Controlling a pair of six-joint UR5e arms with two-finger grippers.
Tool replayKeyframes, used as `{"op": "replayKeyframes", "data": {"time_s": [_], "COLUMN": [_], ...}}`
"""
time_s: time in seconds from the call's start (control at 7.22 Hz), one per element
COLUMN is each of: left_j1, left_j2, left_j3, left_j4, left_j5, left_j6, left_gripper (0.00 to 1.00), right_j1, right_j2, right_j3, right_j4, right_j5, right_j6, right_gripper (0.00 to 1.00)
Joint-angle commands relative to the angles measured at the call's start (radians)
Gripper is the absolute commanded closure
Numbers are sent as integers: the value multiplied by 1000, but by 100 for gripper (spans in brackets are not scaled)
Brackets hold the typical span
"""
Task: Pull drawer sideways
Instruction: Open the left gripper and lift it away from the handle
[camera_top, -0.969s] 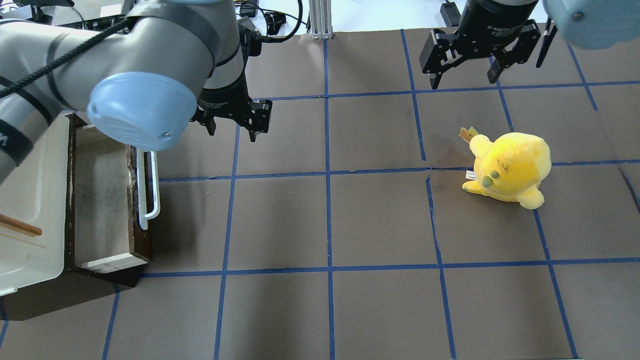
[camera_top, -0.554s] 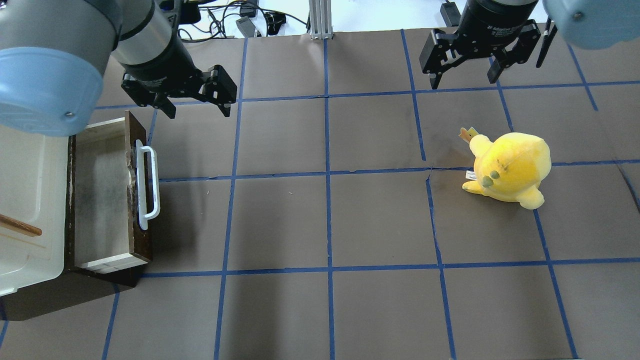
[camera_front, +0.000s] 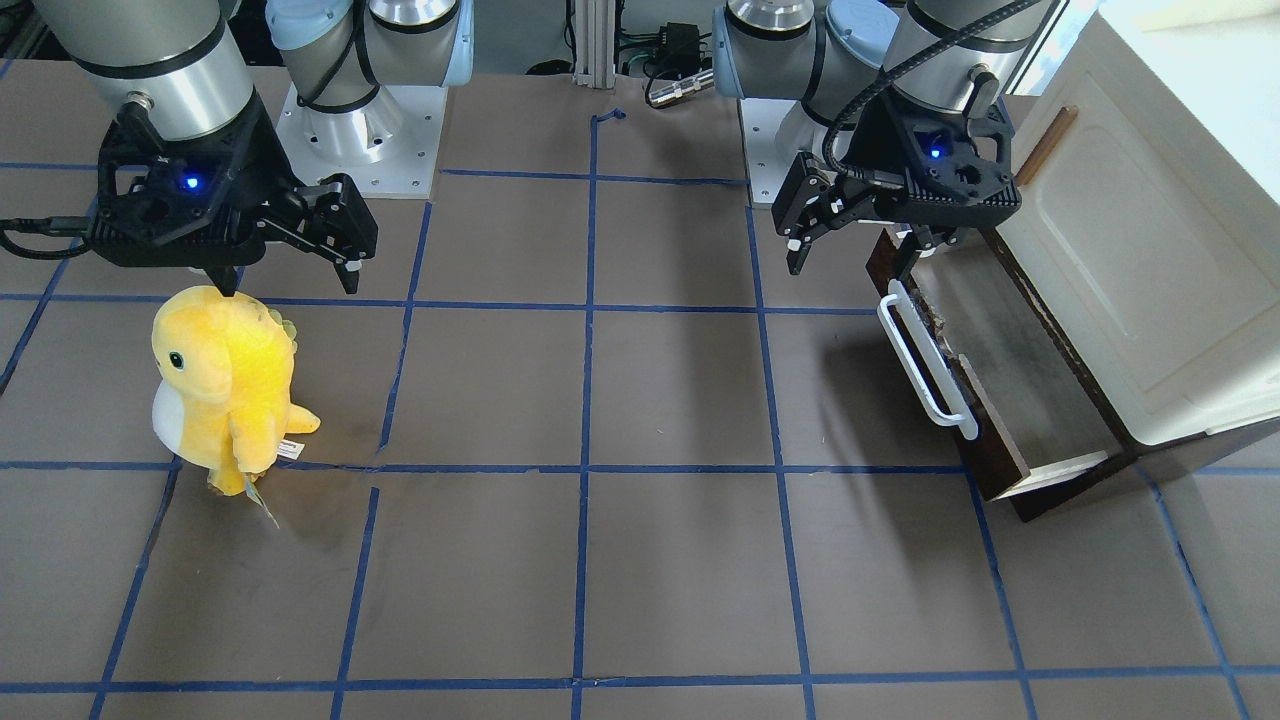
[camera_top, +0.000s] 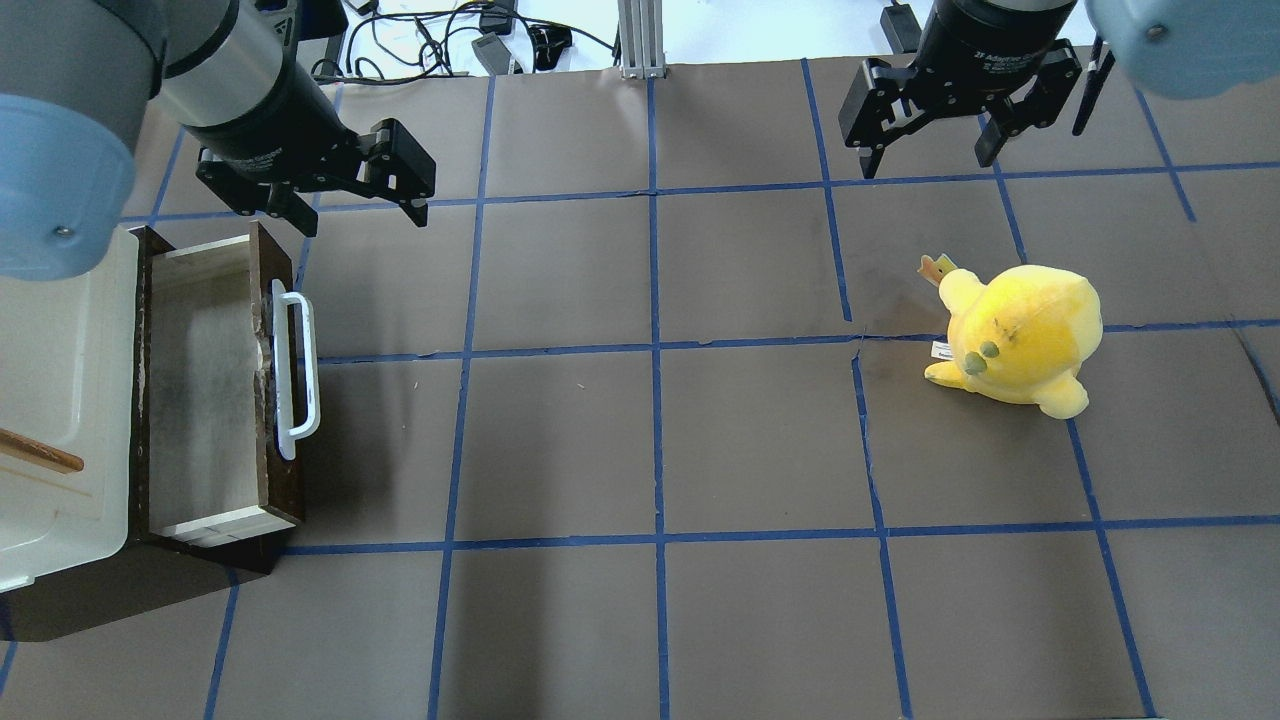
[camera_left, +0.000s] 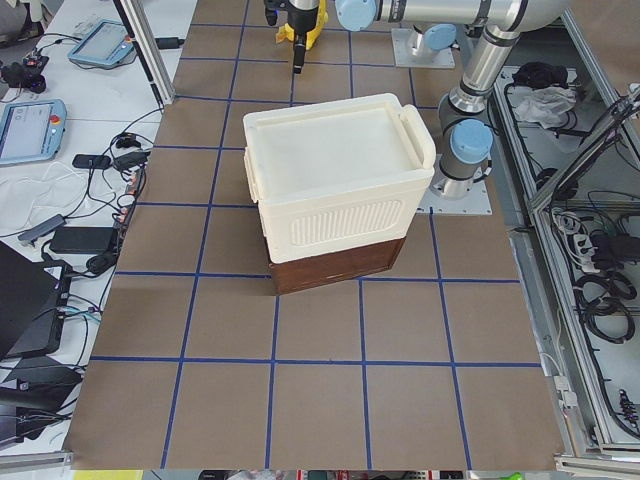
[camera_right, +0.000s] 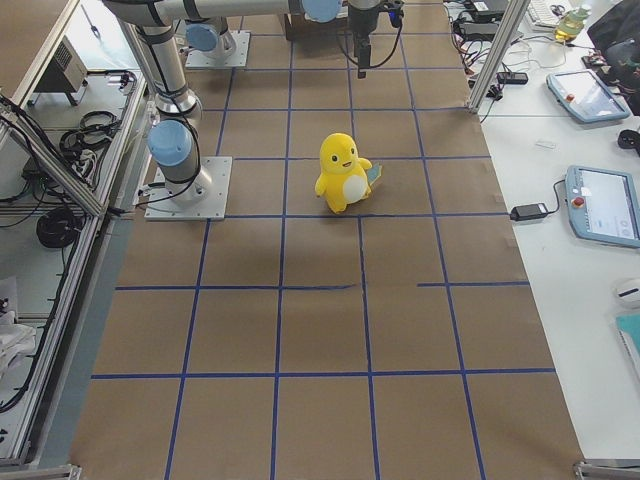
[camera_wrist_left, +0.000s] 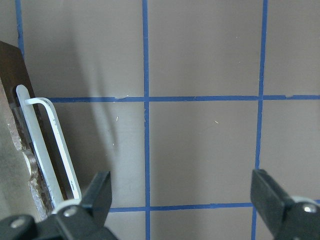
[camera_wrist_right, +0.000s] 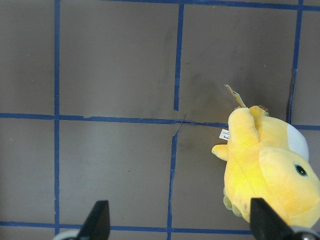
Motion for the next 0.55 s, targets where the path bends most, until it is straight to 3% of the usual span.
{"op": "replayKeyframes", "data": {"time_s": [0.0, 0.42], "left_j1": [-2, -3], "left_j2": [2, -1], "left_j3": [-2, -3], "left_j4": [-1, 0], "left_j5": [3, 2], "left_j6": [-3, 1], "left_gripper": [0, 0], "right_j1": [0, 0], "right_j2": [0, 0], "right_j3": [0, 0], "right_j4": [0, 0], "right_j5": [0, 0], "right_j6": [0, 0], "right_gripper": [0, 0]}}
